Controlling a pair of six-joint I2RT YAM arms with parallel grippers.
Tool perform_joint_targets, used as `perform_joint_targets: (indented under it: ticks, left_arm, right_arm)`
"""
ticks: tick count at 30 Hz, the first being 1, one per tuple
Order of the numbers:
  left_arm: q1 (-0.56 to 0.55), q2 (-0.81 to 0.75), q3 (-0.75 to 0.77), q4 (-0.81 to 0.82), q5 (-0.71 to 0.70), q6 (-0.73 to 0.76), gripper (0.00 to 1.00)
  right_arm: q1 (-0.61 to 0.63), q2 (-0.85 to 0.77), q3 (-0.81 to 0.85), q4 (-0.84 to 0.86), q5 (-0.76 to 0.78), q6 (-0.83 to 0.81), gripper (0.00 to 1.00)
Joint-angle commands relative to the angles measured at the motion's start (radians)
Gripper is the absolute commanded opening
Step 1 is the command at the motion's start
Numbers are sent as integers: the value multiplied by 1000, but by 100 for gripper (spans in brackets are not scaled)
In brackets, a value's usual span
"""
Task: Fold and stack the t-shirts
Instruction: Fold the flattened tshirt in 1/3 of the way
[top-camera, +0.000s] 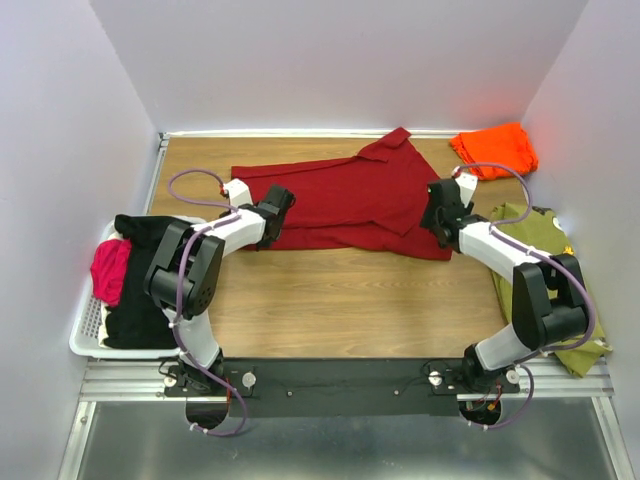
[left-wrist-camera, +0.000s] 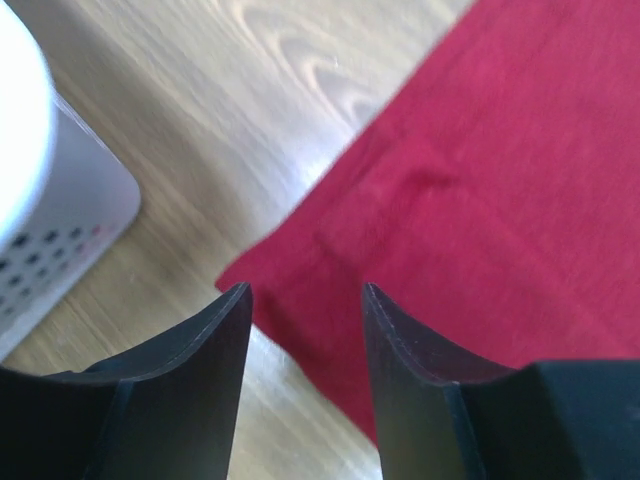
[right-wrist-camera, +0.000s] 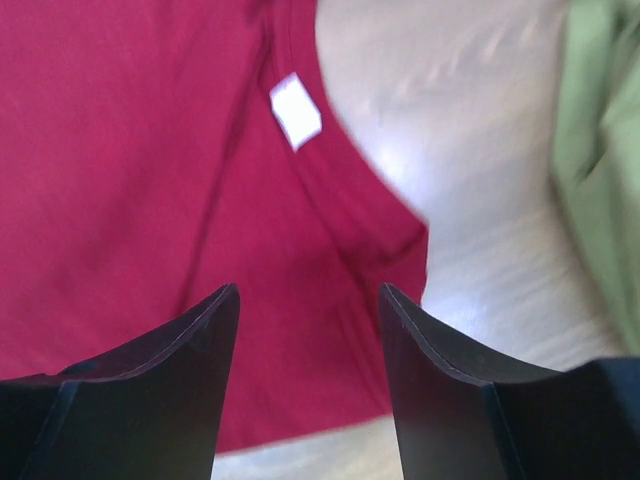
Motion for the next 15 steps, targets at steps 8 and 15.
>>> perform_joint_targets:
  ticks: [8, 15]
  left_arm:
    - [-12, 96, 42, -56, 9, 7, 54]
    - [-10, 192, 120, -148, 60, 14, 56]
  right_arm:
    - [7, 17, -128, -18, -120, 59, 65]
    - [7, 47, -86, -104, -79, 74, 64]
